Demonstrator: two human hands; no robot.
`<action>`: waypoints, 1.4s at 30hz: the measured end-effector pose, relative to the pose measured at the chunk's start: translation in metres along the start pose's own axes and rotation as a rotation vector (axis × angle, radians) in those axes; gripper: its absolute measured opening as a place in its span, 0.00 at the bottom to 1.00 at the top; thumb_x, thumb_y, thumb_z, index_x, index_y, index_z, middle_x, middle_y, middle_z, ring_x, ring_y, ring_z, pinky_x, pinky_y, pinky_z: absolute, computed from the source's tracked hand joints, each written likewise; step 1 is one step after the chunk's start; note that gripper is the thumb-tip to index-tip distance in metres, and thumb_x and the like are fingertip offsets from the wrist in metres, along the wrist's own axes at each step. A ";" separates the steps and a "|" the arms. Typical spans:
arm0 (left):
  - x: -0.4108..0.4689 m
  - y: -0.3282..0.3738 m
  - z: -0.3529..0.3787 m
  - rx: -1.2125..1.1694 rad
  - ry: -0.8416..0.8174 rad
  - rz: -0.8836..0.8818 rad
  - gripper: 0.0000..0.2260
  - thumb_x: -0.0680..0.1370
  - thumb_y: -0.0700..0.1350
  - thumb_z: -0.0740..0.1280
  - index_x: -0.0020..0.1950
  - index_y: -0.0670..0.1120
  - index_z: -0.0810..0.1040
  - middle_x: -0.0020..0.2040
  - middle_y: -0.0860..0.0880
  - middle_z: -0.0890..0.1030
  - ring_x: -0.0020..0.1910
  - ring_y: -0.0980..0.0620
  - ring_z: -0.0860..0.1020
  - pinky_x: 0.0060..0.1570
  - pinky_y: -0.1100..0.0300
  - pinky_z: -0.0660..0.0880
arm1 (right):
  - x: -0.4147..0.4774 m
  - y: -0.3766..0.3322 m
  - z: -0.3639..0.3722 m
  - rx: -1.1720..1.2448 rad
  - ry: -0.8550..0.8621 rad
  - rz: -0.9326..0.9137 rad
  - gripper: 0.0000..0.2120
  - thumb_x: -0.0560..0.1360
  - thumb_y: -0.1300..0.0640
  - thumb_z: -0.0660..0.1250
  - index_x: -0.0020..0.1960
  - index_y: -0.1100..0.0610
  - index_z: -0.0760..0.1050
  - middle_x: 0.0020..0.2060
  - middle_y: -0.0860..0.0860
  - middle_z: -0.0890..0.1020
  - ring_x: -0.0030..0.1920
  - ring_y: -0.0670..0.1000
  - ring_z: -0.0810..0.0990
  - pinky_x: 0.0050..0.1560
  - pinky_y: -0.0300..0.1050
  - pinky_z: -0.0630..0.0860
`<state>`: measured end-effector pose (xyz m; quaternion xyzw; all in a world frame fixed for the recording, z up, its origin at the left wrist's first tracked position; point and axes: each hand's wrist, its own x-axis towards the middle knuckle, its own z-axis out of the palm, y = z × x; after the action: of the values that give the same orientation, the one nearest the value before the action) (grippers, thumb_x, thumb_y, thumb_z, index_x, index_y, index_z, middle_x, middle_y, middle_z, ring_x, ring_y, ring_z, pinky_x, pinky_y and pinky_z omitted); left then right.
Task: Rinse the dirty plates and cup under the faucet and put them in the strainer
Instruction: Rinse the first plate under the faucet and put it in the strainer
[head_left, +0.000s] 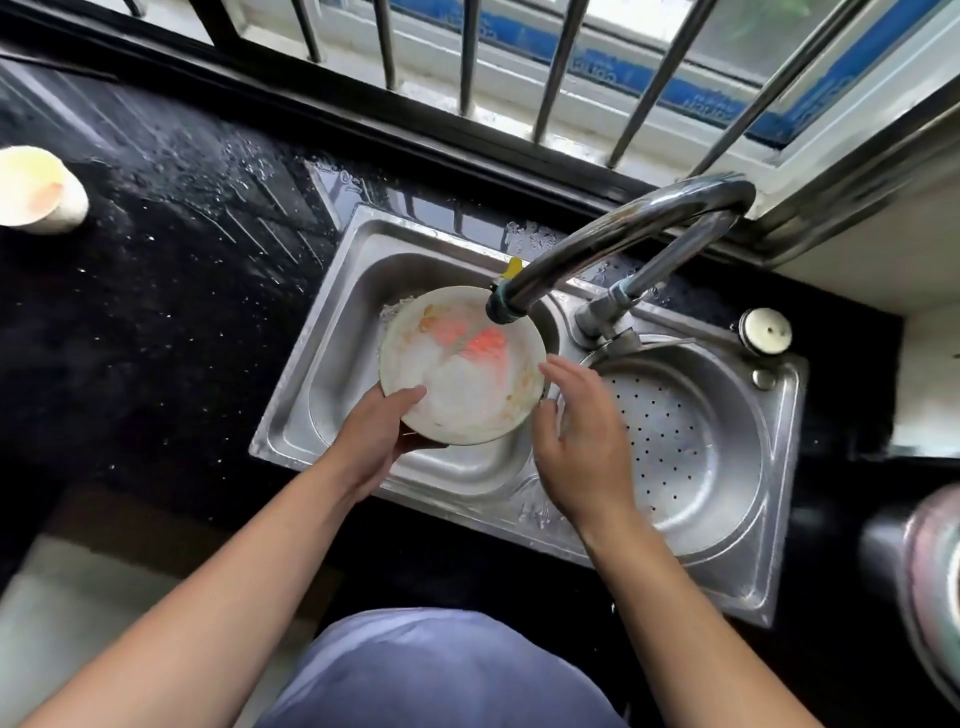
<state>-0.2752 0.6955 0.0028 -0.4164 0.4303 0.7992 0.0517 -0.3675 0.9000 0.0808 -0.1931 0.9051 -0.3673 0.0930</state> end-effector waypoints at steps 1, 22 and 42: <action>0.000 0.000 0.000 0.003 0.004 0.003 0.14 0.75 0.47 0.71 0.61 0.53 0.81 0.50 0.50 0.90 0.45 0.48 0.90 0.42 0.49 0.86 | 0.003 -0.008 0.006 -0.031 -0.016 -0.082 0.19 0.77 0.57 0.62 0.67 0.57 0.79 0.65 0.52 0.80 0.66 0.53 0.77 0.69 0.49 0.73; 0.001 -0.012 -0.010 0.124 0.070 0.030 0.29 0.68 0.37 0.64 0.70 0.43 0.77 0.58 0.40 0.86 0.54 0.40 0.86 0.44 0.50 0.85 | 0.040 -0.020 0.083 -0.288 -0.761 0.047 0.14 0.80 0.54 0.60 0.58 0.55 0.83 0.57 0.56 0.85 0.61 0.59 0.80 0.54 0.50 0.77; 0.007 -0.024 -0.016 0.148 0.211 -0.047 0.27 0.76 0.31 0.61 0.75 0.44 0.68 0.66 0.38 0.79 0.62 0.35 0.81 0.49 0.42 0.86 | 0.050 -0.012 0.122 -0.408 -0.785 0.182 0.12 0.78 0.60 0.59 0.54 0.59 0.79 0.49 0.58 0.83 0.49 0.59 0.80 0.44 0.47 0.72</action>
<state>-0.2594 0.6973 -0.0222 -0.5034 0.4813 0.7155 0.0555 -0.3720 0.7952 0.0009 -0.2517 0.8684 -0.0707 0.4214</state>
